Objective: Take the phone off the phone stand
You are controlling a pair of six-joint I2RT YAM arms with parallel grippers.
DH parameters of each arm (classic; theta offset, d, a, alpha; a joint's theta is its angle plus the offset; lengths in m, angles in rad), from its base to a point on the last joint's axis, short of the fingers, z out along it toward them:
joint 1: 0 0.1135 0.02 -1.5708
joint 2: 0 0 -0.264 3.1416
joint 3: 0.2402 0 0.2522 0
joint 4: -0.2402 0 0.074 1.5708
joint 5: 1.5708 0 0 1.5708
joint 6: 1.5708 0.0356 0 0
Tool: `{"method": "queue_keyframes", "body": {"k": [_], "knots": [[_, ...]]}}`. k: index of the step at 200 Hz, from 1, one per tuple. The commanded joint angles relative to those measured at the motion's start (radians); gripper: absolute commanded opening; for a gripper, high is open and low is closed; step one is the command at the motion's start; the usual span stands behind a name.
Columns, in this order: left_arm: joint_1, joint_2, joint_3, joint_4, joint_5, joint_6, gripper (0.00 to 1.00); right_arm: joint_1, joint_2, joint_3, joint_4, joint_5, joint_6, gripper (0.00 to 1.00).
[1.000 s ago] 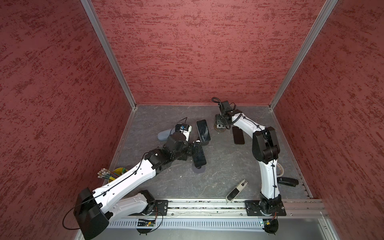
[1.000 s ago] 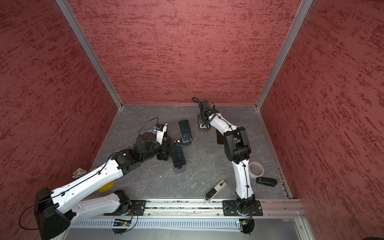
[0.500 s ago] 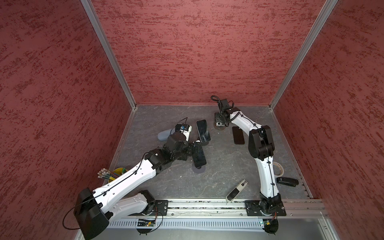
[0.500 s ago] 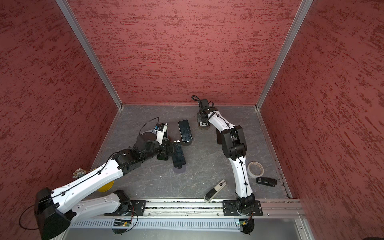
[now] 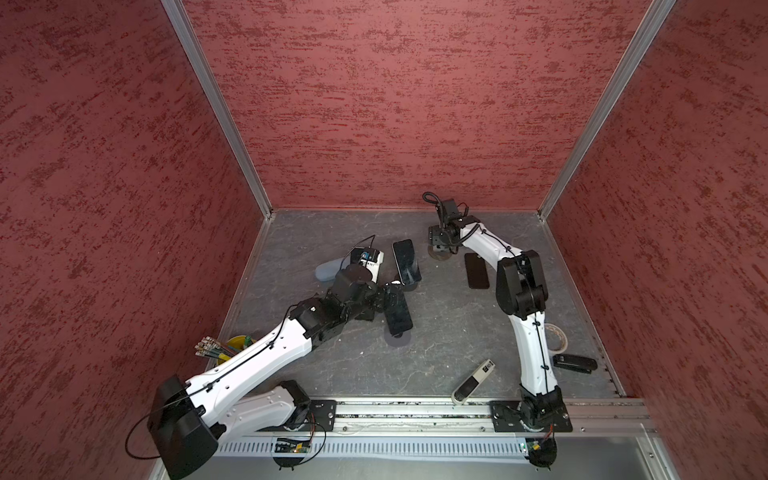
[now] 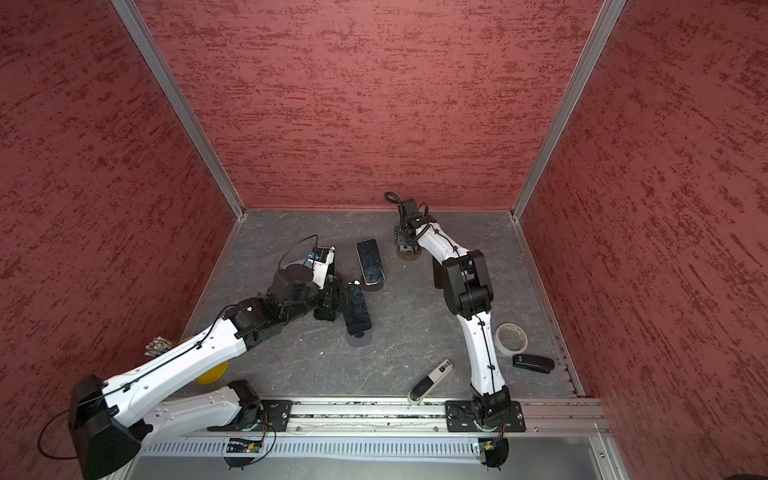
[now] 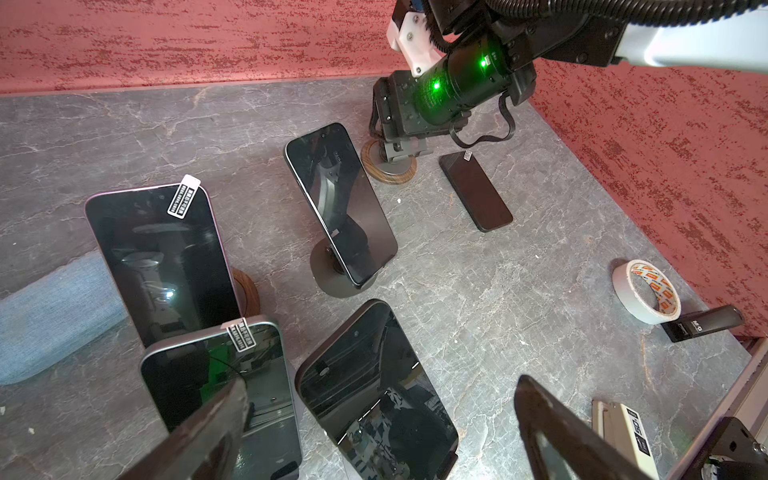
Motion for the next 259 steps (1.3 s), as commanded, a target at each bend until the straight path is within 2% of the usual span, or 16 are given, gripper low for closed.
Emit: {"method": "queue_keyframes", "body": {"k": [1, 29, 100, 217, 259], "knots": [[-0.005, -0.012, 0.009, -0.01, -0.01, 0.013, 0.99, -0.011, -0.006, 0.022, 0.0, -0.019, 0.01, 0.8], [-0.005, -0.016, 0.007, -0.011, -0.01, 0.009, 1.0, -0.011, -0.051, 0.007, 0.001, -0.011, 0.011, 0.86], [-0.005, -0.008, 0.012, -0.014, -0.034, -0.025, 0.99, -0.009, -0.258, -0.142, 0.019, 0.006, -0.002, 0.89], [-0.019, 0.019, 0.058, -0.124, -0.106, -0.114, 1.0, 0.022, -0.669, -0.624, 0.135, -0.045, -0.013, 0.89], [-0.034, 0.019, 0.057, -0.121, -0.108, -0.126, 1.0, 0.063, -0.777, -0.735, 0.138, -0.043, 0.019, 0.9]]}}
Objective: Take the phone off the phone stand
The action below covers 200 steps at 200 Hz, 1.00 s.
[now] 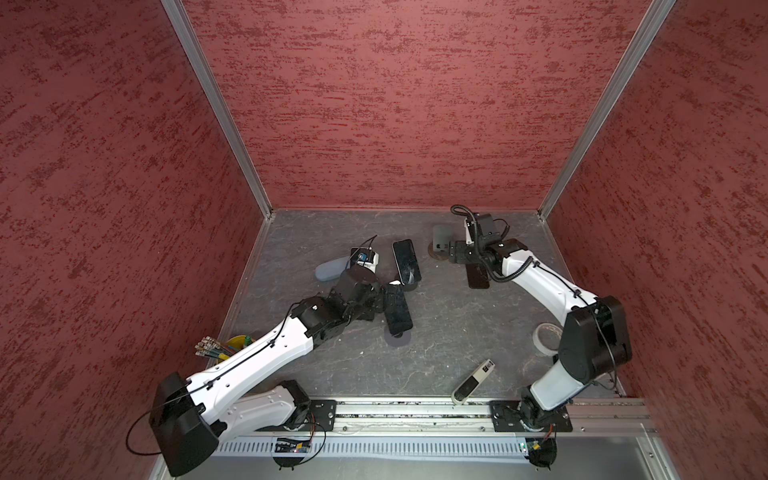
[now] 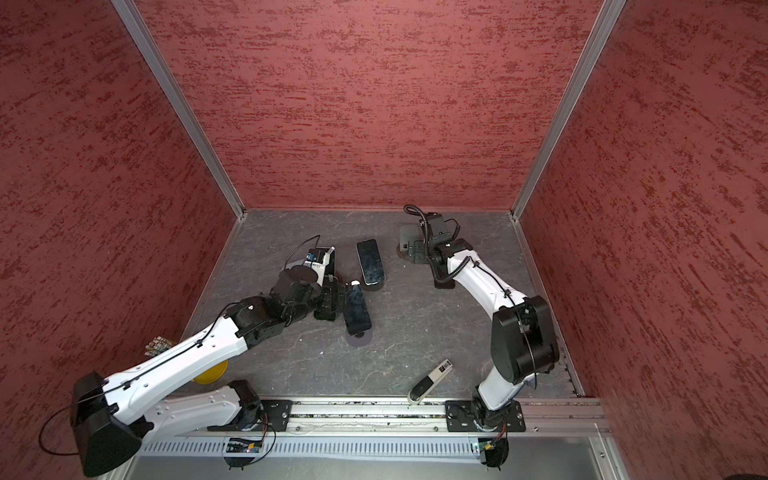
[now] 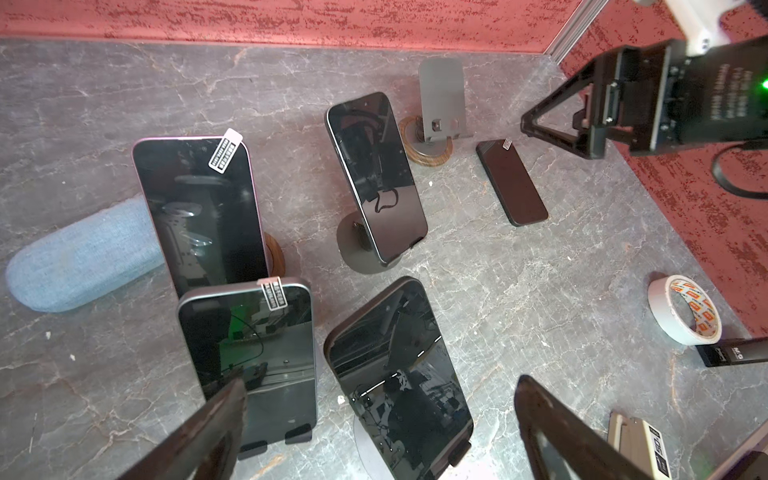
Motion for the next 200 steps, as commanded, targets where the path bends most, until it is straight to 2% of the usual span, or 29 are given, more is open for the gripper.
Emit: {"method": "queue_keyframes", "body": {"k": [1, 104, 129, 177, 200], "knots": [[-0.009, 0.004, 0.027, -0.009, -0.016, -0.018, 1.0, 0.031, -0.065, -0.041, 0.037, -0.014, 0.021, 0.9], [-0.012, -0.002, 0.018, 0.002, -0.022, -0.029, 0.99, 0.183, -0.202, -0.175, 0.052, -0.006, 0.063, 0.9], [-0.013, -0.01, 0.021, -0.022, -0.041, -0.036, 0.99, 0.234, -0.214, -0.186, 0.065, 0.004, 0.056, 0.93], [-0.003, -0.08, -0.003, -0.065, -0.093, -0.049, 0.99, 0.342, -0.224, -0.195, 0.094, 0.019, 0.054, 0.95], [0.007, -0.13, -0.034, -0.06, -0.096, -0.055, 1.0, 0.389, -0.208, -0.193, 0.108, 0.016, 0.064, 0.98]]}}
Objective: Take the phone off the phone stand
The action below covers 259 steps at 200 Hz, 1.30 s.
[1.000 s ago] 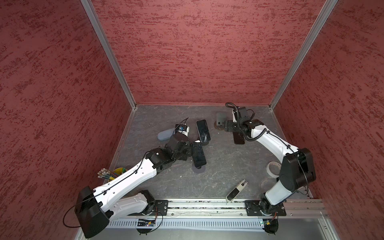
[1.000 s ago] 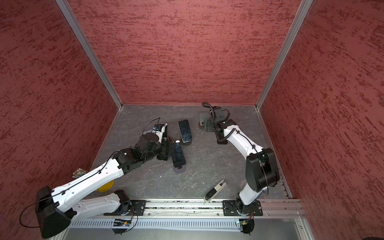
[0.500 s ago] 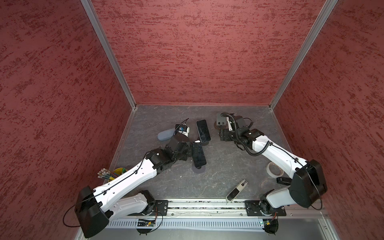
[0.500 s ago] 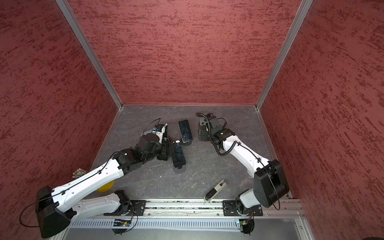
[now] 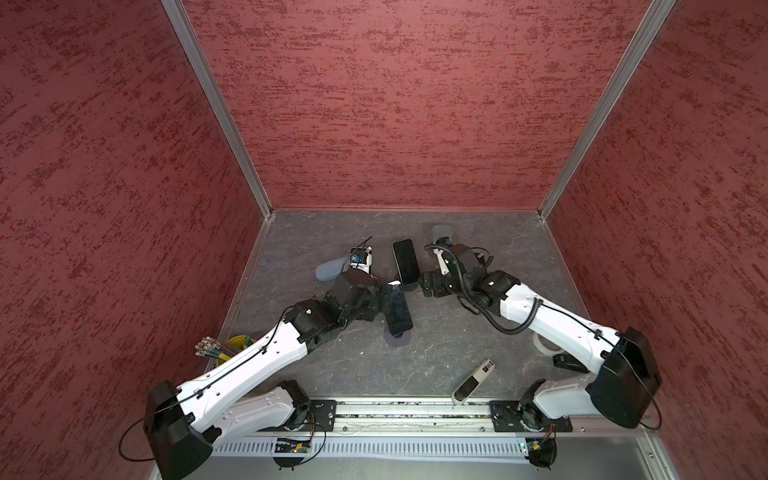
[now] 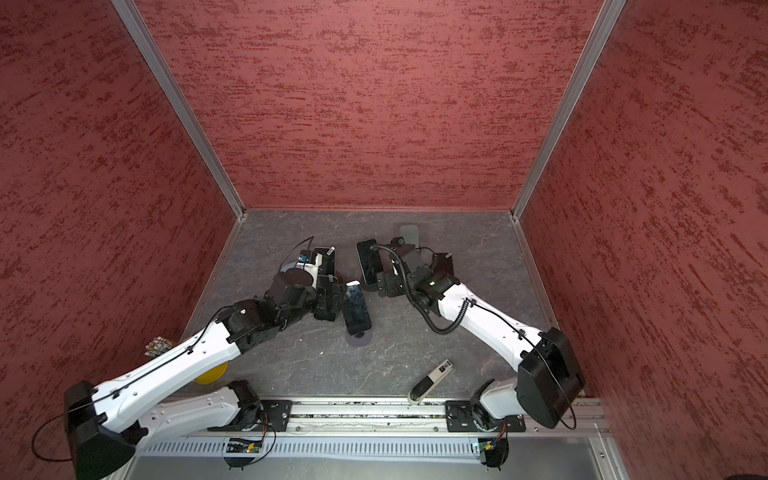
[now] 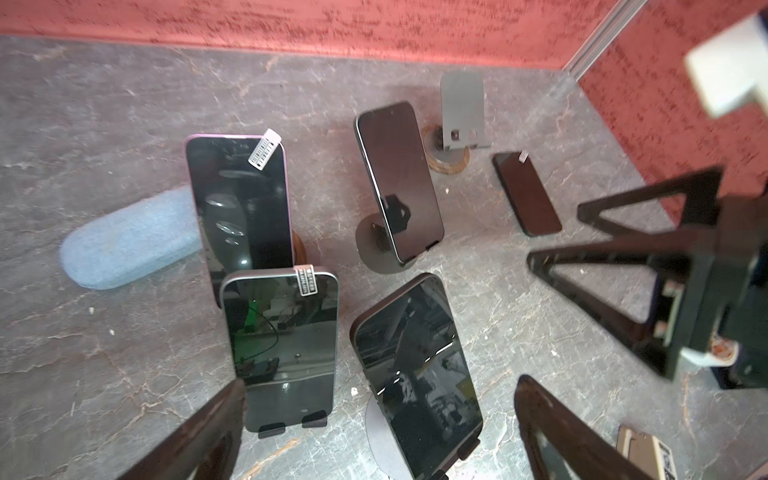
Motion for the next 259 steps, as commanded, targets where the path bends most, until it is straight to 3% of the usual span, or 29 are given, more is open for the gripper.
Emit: {"method": "queue_keyframes", "body": {"k": [1, 108, 163, 259], "knots": [[0.012, -0.054, -0.03, -0.011, -0.025, -0.015, 0.99, 0.043, -0.001, -0.006, 0.043, 0.017, 0.017, 0.99], [0.19, -0.291, -0.211, 0.045, 0.215, -0.033, 0.99, 0.247, 0.141, 0.053, 0.032, 0.087, 0.085, 0.99], [0.224, -0.4, -0.26, 0.048, 0.24, -0.049, 1.0, 0.302, 0.207, 0.078, 0.036, 0.11, 0.129, 0.99], [0.227, -0.404, -0.265, 0.044, 0.238, -0.043, 1.0, 0.329, 0.287, 0.126, -0.016, 0.197, 0.197, 0.98]]}}
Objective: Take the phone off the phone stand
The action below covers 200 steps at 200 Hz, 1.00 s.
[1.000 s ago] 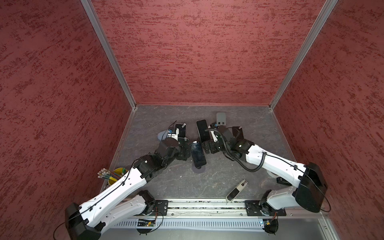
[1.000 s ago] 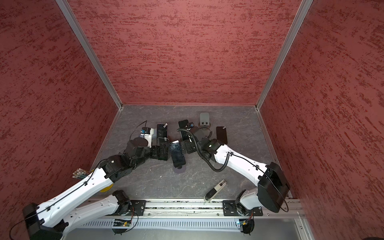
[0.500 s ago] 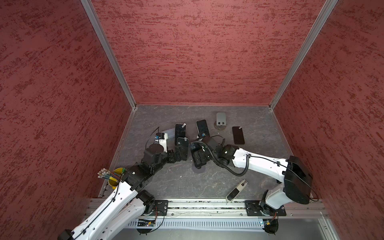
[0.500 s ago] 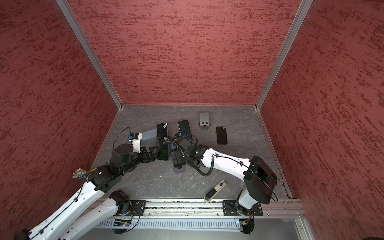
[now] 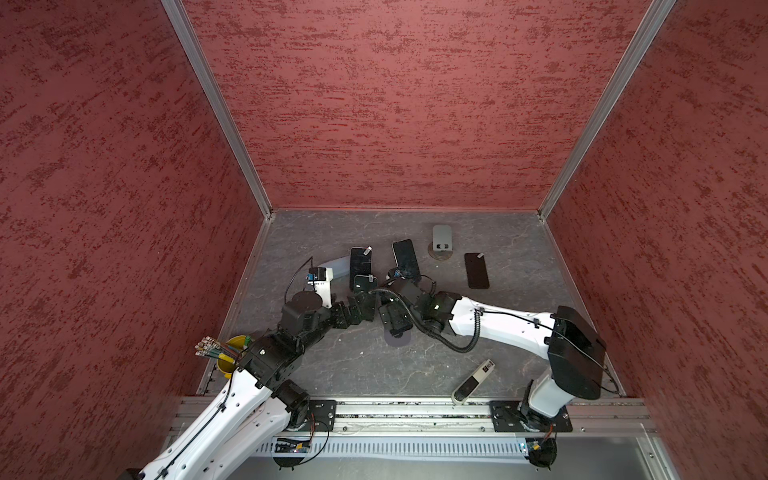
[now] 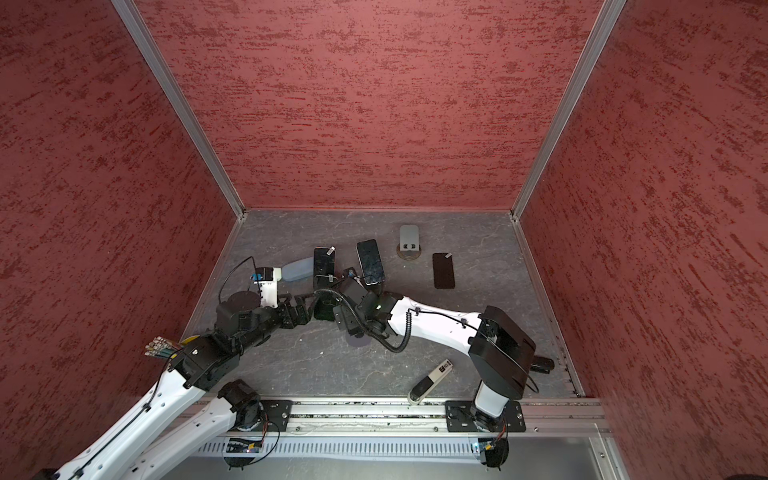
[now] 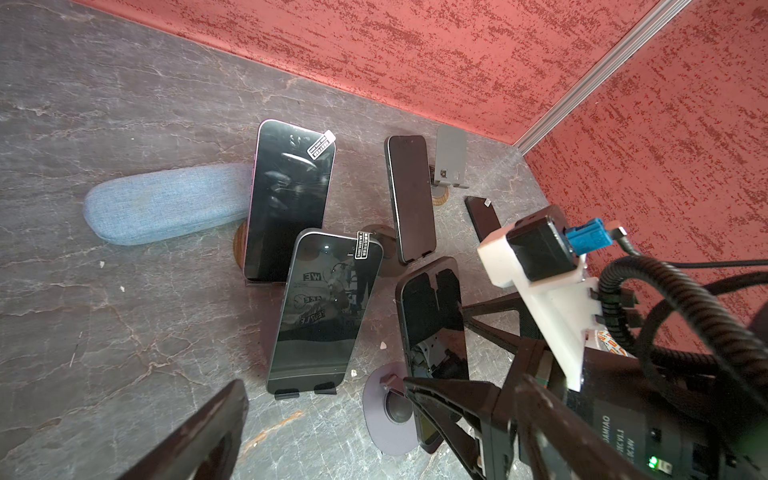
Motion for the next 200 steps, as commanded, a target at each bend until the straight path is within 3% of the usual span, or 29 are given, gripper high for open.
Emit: {"method": "queue_keyframes", "body": {"k": [1, 54, 90, 112, 200], "knots": [[0.009, -0.006, -0.01, 0.014, 0.006, 0.002, 0.99, 0.008, 0.016, 0.029, -0.024, 0.05, 0.047, 0.97], [0.01, -0.005, -0.014, 0.013, 0.012, 0.003, 0.99, 0.008, 0.047, 0.04, -0.027, 0.059, 0.077, 0.91], [0.01, -0.005, -0.012, 0.014, 0.012, 0.005, 1.0, 0.009, 0.039, 0.033, -0.016, 0.062, 0.076, 0.74], [0.011, 0.001, -0.01, 0.015, 0.013, 0.005, 1.0, 0.009, 0.028, 0.029, -0.009, 0.059, 0.07, 0.7], [0.01, 0.038, 0.006, 0.032, 0.042, 0.007, 1.0, -0.003, -0.068, 0.026, 0.019, 0.073, 0.03, 0.64]]}}
